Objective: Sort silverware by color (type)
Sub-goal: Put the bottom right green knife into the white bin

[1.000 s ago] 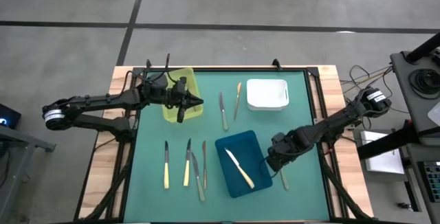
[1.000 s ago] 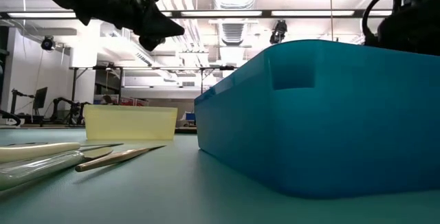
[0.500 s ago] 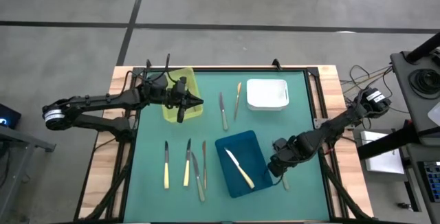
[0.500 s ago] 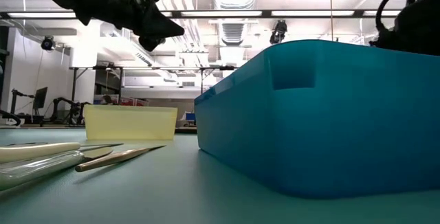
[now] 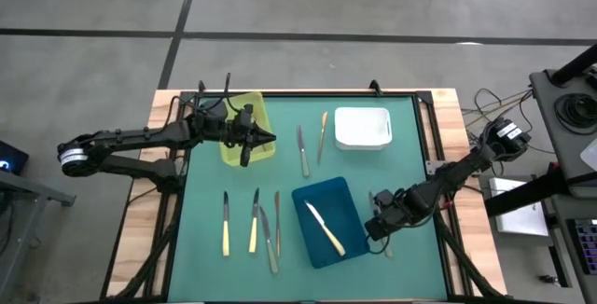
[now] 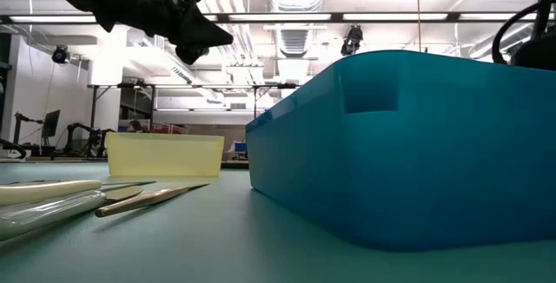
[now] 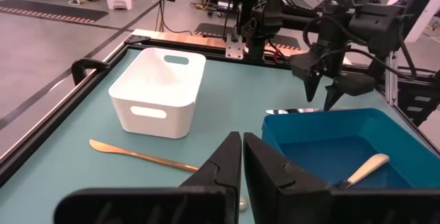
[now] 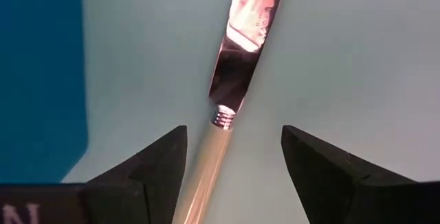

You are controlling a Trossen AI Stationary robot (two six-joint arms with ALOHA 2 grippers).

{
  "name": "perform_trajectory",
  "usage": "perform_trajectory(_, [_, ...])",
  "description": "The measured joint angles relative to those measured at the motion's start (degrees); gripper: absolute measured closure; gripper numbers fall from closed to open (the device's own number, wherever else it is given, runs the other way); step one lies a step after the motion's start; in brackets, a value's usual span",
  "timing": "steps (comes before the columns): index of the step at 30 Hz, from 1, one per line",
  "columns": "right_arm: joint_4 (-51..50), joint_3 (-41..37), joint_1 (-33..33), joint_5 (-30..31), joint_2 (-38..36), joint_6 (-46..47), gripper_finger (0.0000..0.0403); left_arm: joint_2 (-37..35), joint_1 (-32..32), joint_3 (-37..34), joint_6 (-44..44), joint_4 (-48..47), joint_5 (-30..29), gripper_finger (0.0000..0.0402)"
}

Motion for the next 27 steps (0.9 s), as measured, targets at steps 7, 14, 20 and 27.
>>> perform_trajectory(7, [2.1,-2.3,0.0,2.1,-0.1,0.2,0.0178,0.0,0.0,0.0,0.0,0.2,0.0,0.0402])
perform_trajectory(14, [1.3,-2.9,-0.1,2.4,2.7,-1.7,0.02,0.0,0.0,0.0,0.0,0.4,0.0,0.0402])
perform_trajectory(20, [1.0,-3.0,-0.1,2.1,3.1,-3.7,0.0221,0.0,0.0,0.0,0.0,1.1,0.0,0.0402])
perform_trajectory(27, [-1.3,-2.9,-0.2,2.9,1.8,-4.4,0.0233,0.0,0.0,0.0,0.0,1.1,0.0,0.0402])
